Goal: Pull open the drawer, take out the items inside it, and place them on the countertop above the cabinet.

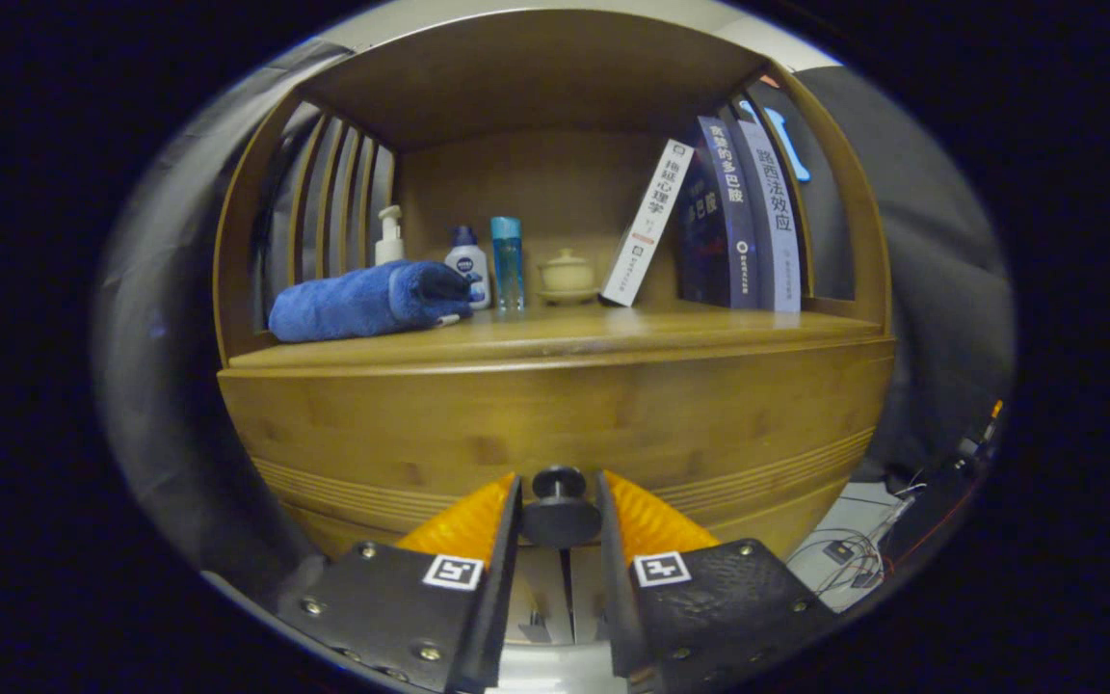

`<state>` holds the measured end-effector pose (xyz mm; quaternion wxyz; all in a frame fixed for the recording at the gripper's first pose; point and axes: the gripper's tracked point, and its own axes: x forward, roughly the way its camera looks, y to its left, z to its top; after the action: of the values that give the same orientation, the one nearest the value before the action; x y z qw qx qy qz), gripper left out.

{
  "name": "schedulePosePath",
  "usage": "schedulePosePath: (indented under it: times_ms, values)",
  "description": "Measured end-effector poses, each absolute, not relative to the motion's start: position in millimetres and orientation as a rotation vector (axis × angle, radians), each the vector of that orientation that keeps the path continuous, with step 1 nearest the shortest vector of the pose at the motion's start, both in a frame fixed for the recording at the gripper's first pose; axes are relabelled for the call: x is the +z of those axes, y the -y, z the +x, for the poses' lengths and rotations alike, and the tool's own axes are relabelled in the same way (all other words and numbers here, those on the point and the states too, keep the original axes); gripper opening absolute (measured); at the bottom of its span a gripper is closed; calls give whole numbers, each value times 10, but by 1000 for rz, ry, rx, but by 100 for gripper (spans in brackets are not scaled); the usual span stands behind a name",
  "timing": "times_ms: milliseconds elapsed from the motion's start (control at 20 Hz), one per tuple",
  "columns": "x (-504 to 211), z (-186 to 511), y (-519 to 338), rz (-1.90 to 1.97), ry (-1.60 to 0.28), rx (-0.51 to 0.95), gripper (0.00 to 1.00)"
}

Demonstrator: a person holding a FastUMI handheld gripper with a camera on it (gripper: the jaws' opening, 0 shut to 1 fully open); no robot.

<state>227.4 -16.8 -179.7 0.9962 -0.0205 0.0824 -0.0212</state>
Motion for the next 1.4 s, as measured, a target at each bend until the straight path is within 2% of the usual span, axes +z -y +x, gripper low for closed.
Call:
schedulePosePath:
  times_ms: [300, 400, 500, 600, 750, 1400]
  values:
    - [-1863, 2354, 142, 171, -153, 10, 43]
    - [-1860, 2277, 145, 99, -173, 24, 43]
    - [-1882, 2318, 179, -35, -177, -9, 37]
    - [-1880, 2289, 159, -12, -177, -32, 30]
    - [-1880, 2178, 189, 8, -178, -48, 30]
    - [-1996, 894, 163, -41, -188, -58, 30]
